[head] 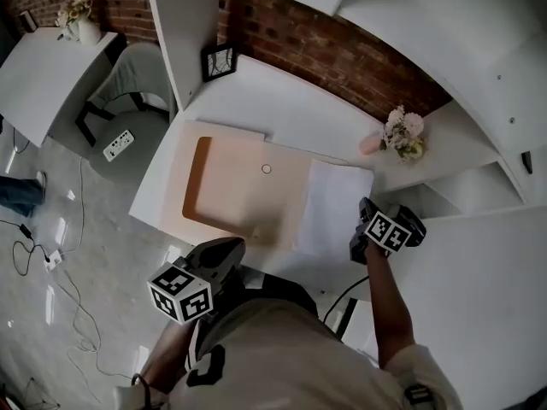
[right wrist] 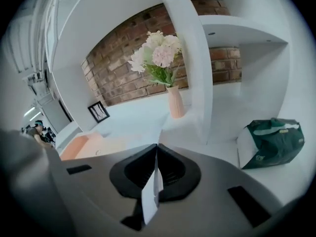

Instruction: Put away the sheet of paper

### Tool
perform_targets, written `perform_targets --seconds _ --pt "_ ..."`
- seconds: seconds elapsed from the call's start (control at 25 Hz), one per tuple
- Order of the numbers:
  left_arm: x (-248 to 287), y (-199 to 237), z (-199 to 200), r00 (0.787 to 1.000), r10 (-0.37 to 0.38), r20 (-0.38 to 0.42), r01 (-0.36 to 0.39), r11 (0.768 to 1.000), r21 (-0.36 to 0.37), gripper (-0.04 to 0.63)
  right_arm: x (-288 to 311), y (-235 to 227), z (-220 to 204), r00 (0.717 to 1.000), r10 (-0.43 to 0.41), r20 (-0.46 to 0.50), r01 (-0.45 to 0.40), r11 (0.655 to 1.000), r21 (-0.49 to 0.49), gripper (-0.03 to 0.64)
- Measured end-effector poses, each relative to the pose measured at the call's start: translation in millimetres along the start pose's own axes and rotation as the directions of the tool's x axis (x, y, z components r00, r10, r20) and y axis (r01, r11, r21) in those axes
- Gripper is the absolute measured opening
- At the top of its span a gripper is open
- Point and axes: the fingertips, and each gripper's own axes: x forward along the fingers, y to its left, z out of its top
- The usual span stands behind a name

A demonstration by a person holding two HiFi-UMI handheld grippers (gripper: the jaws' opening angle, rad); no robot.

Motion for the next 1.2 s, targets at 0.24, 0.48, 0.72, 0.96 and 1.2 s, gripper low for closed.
perform_targets --seconds 0.24,0.48,0.72,0.96,1.2 --pt "-12.8 3.2 6.0 0.999 -0.042 0.002 0.042 0.999 -0.006 0.017 -4.5 -1.2 4.0 0.996 -0.093 0.0 0.092 0.991 -0.096 0.026" --pt "-3.0 -12.3 18.3 0.998 -0.055 0.009 0.055 0.998 0.018 0.017 2.6 -1.9 4.6 0.996 -0.086 -0.01 0.085 0.993 -0.083 0.026" --pt "11.0 -28.9 21.2 0.999 -0.033 0.01 0.032 0.999 0.025 0.017 18.7 -10.1 -5.2 0.999 -0.049 -0.011 0.049 0.999 -0.002 0.026" --pt "20.4 -38.6 26.1 1.0 0.002 0.018 -0.003 0.999 0.053 0.017 31.9 -11.7 -15.8 1.0 -0.003 -0.013 0.004 0.999 0.053 0.026" --pt "31.0 -47.6 27.3 1.0 0.021 0.022 -0.023 0.998 0.064 0.017 40.9 -10.2 -18.1 0.999 0.047 -0.023 -0.046 0.997 0.068 0.026"
